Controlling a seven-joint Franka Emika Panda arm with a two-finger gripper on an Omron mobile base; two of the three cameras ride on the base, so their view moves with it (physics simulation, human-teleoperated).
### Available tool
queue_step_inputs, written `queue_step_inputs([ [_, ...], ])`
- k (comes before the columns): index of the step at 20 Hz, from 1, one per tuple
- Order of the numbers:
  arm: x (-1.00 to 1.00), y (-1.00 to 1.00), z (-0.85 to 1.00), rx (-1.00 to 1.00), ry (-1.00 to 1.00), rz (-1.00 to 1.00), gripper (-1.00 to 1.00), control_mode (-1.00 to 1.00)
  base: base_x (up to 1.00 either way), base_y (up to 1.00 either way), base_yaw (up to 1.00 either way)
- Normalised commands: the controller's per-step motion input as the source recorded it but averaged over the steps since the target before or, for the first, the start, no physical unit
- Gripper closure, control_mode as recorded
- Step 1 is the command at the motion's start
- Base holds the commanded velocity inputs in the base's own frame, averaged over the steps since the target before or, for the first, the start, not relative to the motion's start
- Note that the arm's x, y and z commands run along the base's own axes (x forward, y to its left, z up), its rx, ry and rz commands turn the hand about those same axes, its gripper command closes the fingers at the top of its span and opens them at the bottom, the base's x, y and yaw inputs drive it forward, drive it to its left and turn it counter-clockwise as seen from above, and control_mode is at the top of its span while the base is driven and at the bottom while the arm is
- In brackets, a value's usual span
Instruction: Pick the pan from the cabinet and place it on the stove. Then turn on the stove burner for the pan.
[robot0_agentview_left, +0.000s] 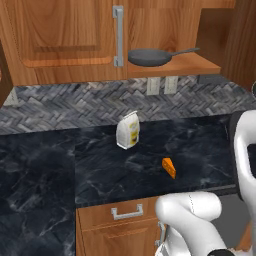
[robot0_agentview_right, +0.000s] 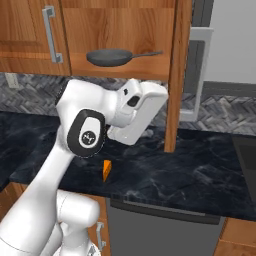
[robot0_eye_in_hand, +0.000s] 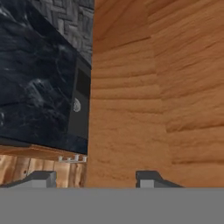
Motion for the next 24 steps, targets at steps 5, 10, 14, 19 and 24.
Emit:
queue_step_inputs([
  [5,-0.44,0.18,0.00,-0.01,-0.04,0.06,-1.00,-1.00,0.00,0.00,0.00],
  [10,-0.05,0.32,0.00,-0.03,0.00,0.08,-1.00,-1.00,0.00,0.00,0.00],
  [14,0.00,0.30,0.08,-0.02,0.00,0.12,-1.00,-1.00,0.00,0.00,0.00],
  [19,0.00,0.57,0.10,0.00,-0.02,0.09,-1.00,-1.00,0.00,0.00,0.00],
  [24,0.00,0.92,0.03,0.01,-0.09,0.03,-1.00,-1.00,0.00,0.00,0.00],
])
